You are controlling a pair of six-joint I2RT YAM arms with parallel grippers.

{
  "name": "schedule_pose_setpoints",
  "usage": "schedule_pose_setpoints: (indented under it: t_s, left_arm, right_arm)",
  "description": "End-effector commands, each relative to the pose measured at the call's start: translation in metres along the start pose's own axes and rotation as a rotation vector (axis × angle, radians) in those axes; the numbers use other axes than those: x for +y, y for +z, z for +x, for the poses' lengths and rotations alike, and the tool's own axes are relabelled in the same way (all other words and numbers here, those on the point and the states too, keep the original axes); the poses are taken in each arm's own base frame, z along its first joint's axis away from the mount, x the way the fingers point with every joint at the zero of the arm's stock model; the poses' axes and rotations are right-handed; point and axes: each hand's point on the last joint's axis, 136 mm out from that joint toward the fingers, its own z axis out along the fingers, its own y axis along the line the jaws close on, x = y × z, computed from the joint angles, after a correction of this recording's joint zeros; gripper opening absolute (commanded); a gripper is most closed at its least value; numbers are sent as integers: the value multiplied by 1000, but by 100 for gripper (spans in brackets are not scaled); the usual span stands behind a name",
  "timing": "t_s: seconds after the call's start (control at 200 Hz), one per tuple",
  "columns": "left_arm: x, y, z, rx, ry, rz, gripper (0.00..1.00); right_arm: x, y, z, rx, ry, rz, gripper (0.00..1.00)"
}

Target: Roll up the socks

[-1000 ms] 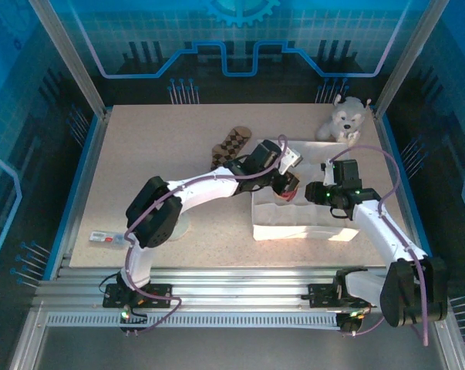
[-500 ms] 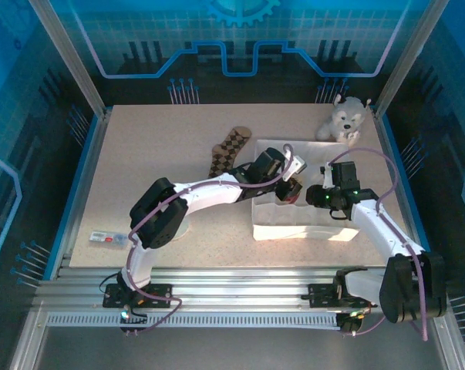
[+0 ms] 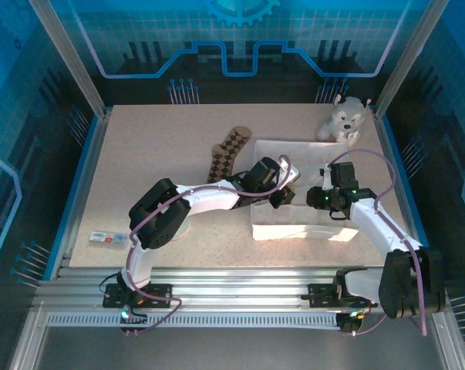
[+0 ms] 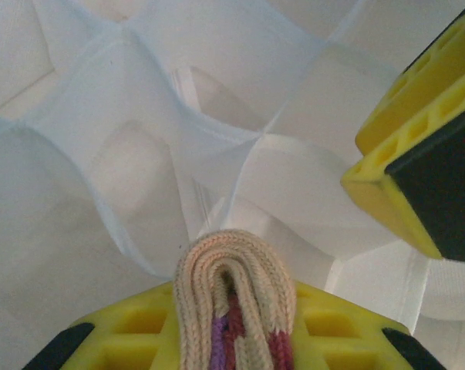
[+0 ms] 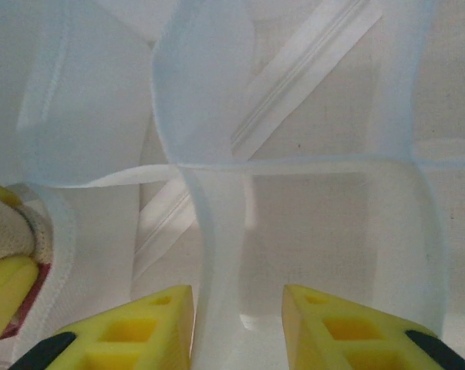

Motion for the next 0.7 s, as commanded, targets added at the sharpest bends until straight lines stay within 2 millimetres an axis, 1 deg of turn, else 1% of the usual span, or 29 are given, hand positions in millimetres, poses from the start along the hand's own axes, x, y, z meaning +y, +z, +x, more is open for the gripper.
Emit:
schedule_pose_setpoints:
  t_s: [0.0, 0.09, 0.11, 0.135, 0.235, 0.275, 0.385, 0.49, 0.56, 0.695]
  left_arm:
    - [10, -20, -22, -75, 30, -39, 0]
    - [9, -21, -22, -98, 38, -33, 0]
    - [9, -21, -20, -98, 35, -32, 0]
    - [8, -21, -23, -113, 37, -28, 0]
    - [5, -15, -22, -117, 44, -35, 0]
    - [6, -13, -24, -116, 54, -51, 0]
    - [5, -7, -22, -118, 98, -97, 0]
    - [7, -3, -16, -134, 120, -122, 0]
    - [7, 1, -8, -124, 128, -123, 0]
    - [2, 12, 7, -102, 151, -116, 0]
  right_arm:
    - [-9, 1, 3, 35, 8, 33, 35]
    - [-9, 3, 4, 44, 10, 30, 35]
    - [-9, 3, 4, 43, 8, 28, 35]
    - [-8, 3, 4, 44, 8, 27, 35]
    - [-5, 4, 4, 43, 7, 9, 34]
    - [-4, 4, 4, 42, 9, 2, 33]
    - [-4, 5, 4, 43, 11, -3, 32]
    - [-5, 4, 4, 42, 13, 6, 32]
    - [-6, 4, 3, 39, 13, 6, 31]
    - [-6, 6, 2, 38, 19, 4, 31]
